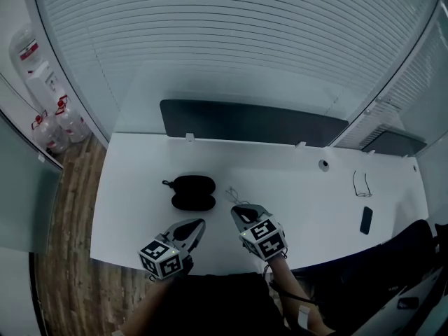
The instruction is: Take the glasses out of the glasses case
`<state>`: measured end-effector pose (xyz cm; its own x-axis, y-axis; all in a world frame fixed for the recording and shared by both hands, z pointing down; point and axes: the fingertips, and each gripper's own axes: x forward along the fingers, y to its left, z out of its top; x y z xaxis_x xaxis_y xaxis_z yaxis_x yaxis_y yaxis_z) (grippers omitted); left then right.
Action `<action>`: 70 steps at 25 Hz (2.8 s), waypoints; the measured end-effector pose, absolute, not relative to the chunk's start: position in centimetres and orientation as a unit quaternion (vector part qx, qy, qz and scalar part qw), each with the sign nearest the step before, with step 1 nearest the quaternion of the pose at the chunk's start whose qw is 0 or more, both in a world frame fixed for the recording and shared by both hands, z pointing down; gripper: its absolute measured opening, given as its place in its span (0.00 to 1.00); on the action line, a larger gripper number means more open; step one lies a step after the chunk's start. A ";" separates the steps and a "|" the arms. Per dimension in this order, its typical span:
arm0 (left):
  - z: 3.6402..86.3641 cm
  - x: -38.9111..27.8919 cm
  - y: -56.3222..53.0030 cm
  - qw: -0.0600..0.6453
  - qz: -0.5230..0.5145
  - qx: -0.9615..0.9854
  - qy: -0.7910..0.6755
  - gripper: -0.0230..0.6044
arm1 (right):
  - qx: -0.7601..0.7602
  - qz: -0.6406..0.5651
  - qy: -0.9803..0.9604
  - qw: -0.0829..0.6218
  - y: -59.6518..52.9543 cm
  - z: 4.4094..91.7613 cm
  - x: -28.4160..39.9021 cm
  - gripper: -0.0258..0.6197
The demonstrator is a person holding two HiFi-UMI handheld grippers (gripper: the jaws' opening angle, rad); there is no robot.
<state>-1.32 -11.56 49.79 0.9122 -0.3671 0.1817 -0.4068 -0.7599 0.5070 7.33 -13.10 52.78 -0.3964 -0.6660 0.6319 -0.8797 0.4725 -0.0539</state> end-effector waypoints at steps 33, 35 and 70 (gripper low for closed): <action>49.3 2.9 1.8 0.286 0.023 0.926 -0.247 0.04 | 0.377 0.196 -0.894 0.140 1.3 48.7 4.4 0.07; 49.3 3.1 3.3 0.283 0.023 0.925 -0.253 0.04 | 0.371 0.197 -0.898 0.134 2.8 48.6 4.6 0.07; 50.5 8.0 18.2 0.260 0.029 0.921 -0.289 0.04 | 0.333 0.212 -0.914 0.093 17.9 49.9 8.5 0.07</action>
<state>8.00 18.21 50.51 0.8318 -0.5167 0.2028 -0.5464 -0.6982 0.4625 8.49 17.95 49.89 -0.7613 -0.5688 0.3112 -0.6477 0.6891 -0.3250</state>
